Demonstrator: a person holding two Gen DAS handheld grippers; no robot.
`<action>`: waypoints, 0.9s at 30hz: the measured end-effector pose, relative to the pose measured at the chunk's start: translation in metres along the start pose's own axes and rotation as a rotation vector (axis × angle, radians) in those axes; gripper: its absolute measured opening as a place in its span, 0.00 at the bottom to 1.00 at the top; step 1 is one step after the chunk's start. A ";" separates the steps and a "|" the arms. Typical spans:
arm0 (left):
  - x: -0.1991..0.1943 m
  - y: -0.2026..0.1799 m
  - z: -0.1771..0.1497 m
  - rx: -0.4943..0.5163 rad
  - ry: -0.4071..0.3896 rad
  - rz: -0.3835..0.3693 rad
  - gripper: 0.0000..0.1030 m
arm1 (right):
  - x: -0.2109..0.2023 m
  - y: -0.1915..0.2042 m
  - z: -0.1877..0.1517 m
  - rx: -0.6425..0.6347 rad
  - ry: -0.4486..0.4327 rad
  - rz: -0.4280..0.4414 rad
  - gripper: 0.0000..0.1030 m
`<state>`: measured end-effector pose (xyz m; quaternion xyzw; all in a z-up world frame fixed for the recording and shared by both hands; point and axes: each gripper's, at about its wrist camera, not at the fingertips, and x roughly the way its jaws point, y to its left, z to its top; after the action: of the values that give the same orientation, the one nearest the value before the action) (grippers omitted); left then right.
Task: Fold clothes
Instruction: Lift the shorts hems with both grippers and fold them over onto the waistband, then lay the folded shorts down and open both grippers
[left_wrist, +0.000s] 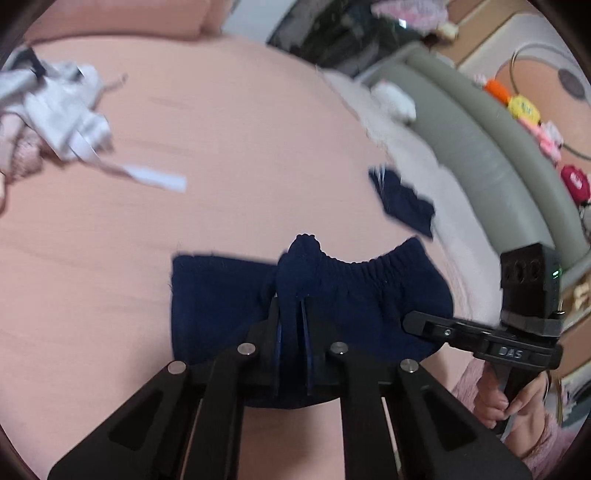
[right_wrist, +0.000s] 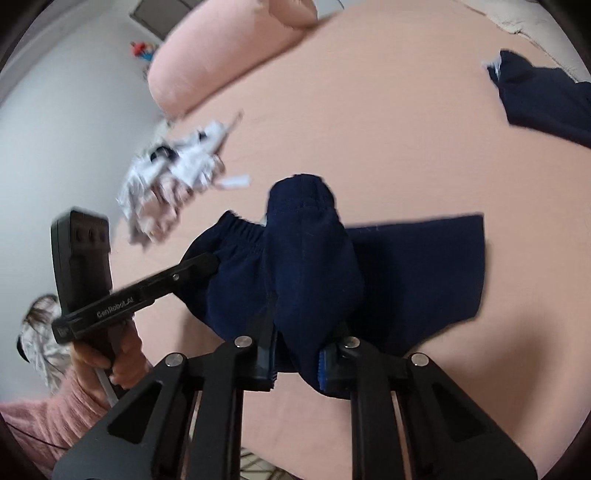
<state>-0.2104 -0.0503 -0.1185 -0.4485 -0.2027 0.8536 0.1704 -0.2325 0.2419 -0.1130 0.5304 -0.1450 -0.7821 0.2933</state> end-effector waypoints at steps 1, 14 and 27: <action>-0.003 0.001 0.001 0.000 -0.028 0.026 0.06 | 0.002 0.000 0.004 0.007 -0.001 -0.013 0.18; 0.029 0.030 0.006 -0.021 0.107 -0.119 0.49 | -0.015 -0.022 -0.014 0.049 0.017 -0.073 0.50; -0.001 0.022 -0.009 0.010 0.012 0.062 0.05 | 0.000 -0.008 -0.034 -0.080 0.122 -0.207 0.15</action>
<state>-0.2051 -0.0675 -0.1331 -0.4590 -0.1834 0.8567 0.1470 -0.2043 0.2511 -0.1308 0.5770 -0.0400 -0.7797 0.2400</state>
